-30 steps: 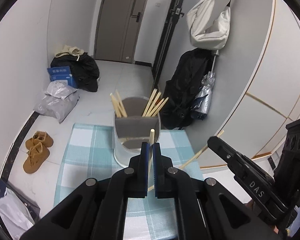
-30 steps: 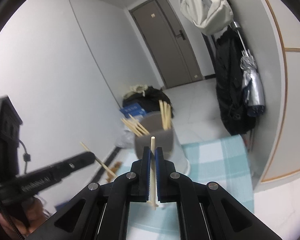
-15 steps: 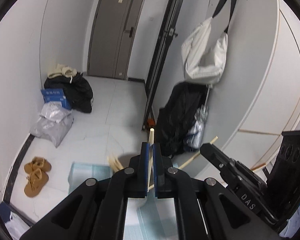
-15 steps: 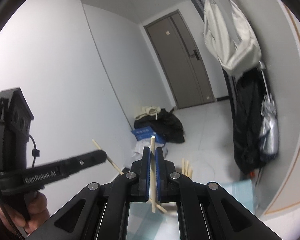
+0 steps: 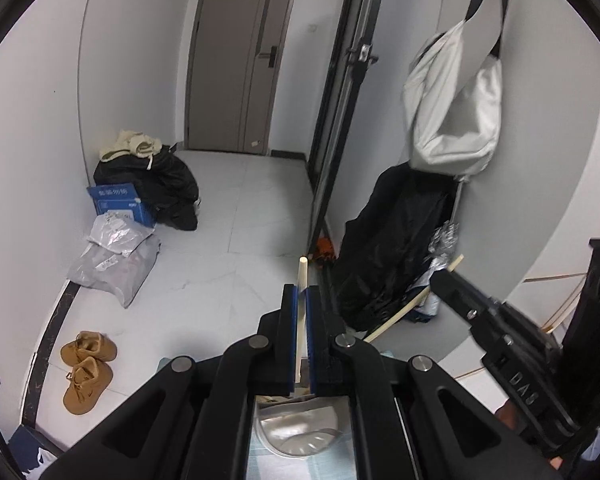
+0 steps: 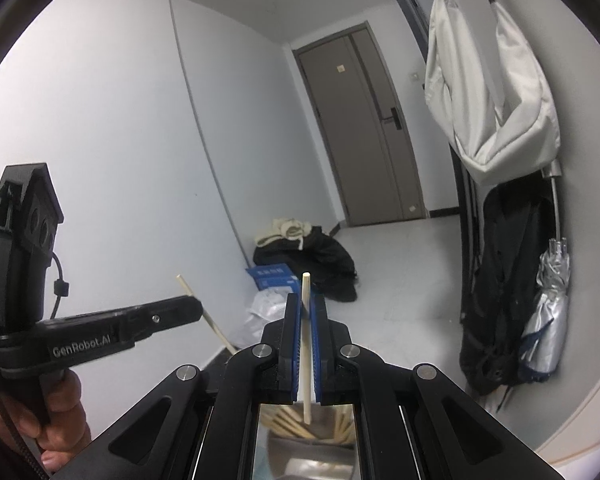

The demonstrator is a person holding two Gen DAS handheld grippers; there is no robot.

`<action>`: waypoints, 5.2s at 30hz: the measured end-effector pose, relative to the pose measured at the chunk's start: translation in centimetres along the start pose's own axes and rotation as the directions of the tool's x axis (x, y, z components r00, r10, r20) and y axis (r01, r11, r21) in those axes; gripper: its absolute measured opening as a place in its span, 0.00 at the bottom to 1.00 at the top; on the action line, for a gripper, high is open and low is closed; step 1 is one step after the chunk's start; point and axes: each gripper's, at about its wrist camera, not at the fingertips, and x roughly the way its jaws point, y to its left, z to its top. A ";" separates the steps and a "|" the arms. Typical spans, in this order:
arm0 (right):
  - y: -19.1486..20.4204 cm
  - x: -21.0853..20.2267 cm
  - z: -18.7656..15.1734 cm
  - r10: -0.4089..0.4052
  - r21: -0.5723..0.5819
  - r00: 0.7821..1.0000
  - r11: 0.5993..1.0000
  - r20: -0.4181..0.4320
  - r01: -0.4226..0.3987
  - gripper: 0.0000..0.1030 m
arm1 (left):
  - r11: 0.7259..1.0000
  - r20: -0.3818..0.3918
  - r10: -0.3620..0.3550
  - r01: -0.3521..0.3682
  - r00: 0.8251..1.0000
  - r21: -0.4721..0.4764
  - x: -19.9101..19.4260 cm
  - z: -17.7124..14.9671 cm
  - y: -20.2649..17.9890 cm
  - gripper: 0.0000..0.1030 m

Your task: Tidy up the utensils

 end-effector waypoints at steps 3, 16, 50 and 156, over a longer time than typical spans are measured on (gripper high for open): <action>-0.8 1.6 -0.6 -0.007 0.004 1.000 1.000 -0.029 0.007 0.04 | 1.000 -0.032 -0.003 0.002 0.999 -0.015 1.4 -0.5 0.7 0.00; -0.8 5.4 -5.6 0.027 -0.079 0.987 0.996 -0.156 -0.040 0.04 | 0.998 -0.067 -0.054 0.052 0.996 -0.033 3.6 -2.5 1.5 0.00; -0.7 4.0 -9.8 0.015 -0.053 0.962 0.998 -0.274 -0.030 0.45 | 0.999 -0.136 -0.025 0.019 0.990 -0.044 3.1 -5.7 1.4 0.03; 1.3 -13.2 -21.3 -0.300 -0.056 0.949 0.950 0.097 0.306 1.00 | 0.975 0.201 0.220 -0.207 0.955 -0.082 -4.1 -19.4 1.8 0.97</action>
